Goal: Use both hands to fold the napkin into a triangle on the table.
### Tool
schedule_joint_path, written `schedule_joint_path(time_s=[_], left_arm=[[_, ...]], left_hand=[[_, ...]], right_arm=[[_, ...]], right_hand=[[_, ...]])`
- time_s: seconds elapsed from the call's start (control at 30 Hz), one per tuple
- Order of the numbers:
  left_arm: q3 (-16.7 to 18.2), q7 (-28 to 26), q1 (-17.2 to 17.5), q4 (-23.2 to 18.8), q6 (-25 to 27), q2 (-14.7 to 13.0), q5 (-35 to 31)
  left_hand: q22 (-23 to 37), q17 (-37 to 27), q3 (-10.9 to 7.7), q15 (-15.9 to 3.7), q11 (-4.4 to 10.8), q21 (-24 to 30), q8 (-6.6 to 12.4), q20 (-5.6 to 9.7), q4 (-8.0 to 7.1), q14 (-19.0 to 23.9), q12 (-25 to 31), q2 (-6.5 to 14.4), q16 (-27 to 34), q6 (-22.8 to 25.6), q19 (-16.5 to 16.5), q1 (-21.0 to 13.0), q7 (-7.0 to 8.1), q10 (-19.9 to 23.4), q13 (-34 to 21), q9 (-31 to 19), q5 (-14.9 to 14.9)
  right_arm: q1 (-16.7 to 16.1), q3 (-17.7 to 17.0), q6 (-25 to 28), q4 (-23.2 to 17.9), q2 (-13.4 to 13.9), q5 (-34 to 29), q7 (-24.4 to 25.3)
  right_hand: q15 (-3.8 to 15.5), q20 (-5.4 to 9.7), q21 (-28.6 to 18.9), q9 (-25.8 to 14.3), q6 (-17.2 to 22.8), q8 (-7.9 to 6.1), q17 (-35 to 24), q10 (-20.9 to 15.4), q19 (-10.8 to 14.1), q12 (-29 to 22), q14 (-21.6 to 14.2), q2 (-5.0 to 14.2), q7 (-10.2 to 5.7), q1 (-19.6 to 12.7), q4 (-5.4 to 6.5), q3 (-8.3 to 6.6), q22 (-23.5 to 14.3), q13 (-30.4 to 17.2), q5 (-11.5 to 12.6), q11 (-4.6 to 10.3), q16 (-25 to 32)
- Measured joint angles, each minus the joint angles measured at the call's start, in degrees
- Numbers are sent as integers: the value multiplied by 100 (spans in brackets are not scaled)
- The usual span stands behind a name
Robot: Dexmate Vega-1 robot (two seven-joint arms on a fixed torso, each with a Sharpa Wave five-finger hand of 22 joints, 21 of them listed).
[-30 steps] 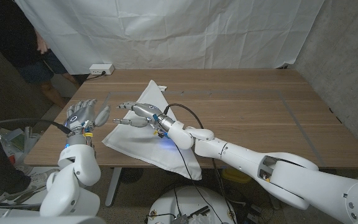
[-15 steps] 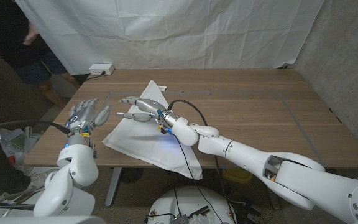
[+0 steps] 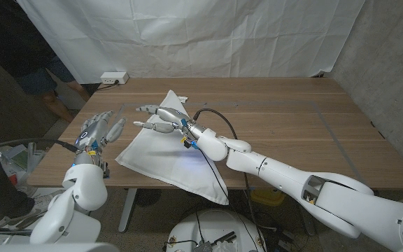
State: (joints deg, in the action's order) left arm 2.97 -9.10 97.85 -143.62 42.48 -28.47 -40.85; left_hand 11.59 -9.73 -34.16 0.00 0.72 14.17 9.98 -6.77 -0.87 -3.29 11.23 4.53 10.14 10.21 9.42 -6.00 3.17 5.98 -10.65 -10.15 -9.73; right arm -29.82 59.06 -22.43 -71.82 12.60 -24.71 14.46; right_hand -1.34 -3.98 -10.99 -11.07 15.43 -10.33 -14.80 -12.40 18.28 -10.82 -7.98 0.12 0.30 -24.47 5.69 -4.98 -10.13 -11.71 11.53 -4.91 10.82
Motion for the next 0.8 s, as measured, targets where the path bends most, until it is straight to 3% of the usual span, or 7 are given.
schedule_joint_path(time_s=[0.8], left_arm=[[139, 213, -217, 371, -1, -169, 409]], left_hand=[[-1, 0, 16, 0, 1, 0, 0, -30, 16, 0, 0, 4, 0, -19, -31, -4, 19, 1, 0, 0, 0]], right_arm=[[-79, -209, 94, -38, 384, 153, -53]], right_hand=[[-28, 9, -28, 0, 311, -134, 92, -211, 95, -108, -137, 52, 63, 52, 0, 0, -1, -1, 44, -56, 65]])
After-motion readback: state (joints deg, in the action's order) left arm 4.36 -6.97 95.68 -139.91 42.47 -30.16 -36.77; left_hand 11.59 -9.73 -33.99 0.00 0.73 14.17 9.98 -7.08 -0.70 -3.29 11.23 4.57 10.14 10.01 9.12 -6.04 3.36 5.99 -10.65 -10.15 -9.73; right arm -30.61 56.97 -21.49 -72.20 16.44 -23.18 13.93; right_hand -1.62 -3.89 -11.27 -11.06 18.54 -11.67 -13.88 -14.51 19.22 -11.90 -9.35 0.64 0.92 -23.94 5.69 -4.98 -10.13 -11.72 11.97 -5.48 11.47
